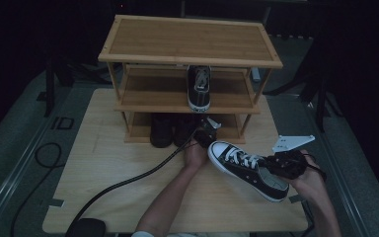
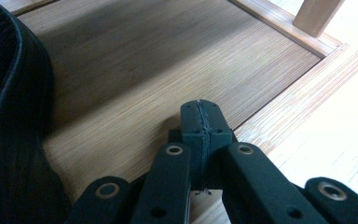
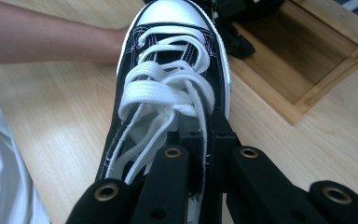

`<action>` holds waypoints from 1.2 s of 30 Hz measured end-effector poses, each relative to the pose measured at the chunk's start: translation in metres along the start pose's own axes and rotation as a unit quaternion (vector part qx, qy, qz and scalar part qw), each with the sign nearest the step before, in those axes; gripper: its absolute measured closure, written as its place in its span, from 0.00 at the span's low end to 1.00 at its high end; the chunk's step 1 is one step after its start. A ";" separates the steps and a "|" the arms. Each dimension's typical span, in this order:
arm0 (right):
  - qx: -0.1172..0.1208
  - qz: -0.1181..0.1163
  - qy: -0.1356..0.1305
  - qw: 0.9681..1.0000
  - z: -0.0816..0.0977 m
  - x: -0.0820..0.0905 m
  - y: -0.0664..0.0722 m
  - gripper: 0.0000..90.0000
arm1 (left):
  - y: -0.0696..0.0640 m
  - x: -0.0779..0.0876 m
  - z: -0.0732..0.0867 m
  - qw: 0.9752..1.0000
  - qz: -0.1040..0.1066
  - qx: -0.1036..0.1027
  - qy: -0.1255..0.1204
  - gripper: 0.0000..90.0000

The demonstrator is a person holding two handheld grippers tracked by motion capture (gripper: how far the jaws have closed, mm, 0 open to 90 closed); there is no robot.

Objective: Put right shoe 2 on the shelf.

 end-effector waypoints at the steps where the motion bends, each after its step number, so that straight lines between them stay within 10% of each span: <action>1: 0.001 -0.002 -0.002 1.000 -0.001 0.000 0.000 0.98 | 0.000 0.000 0.000 1.000 0.000 0.000 0.000 1.00; 36: 0.013 -0.017 -0.047 0.999 -0.038 0.021 -0.008 0.98 | 0.000 0.000 0.000 1.000 0.000 0.001 0.000 1.00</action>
Point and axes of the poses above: each handheld gripper's, and its own axes: x roughly backward along the jaws, z roughly out of its underside, y roughly to its left, the point moved 2 cm from there along -x, roughly forward along the jaws, and after that the axes turned 4 degrees about x, right-handed, at the moved point
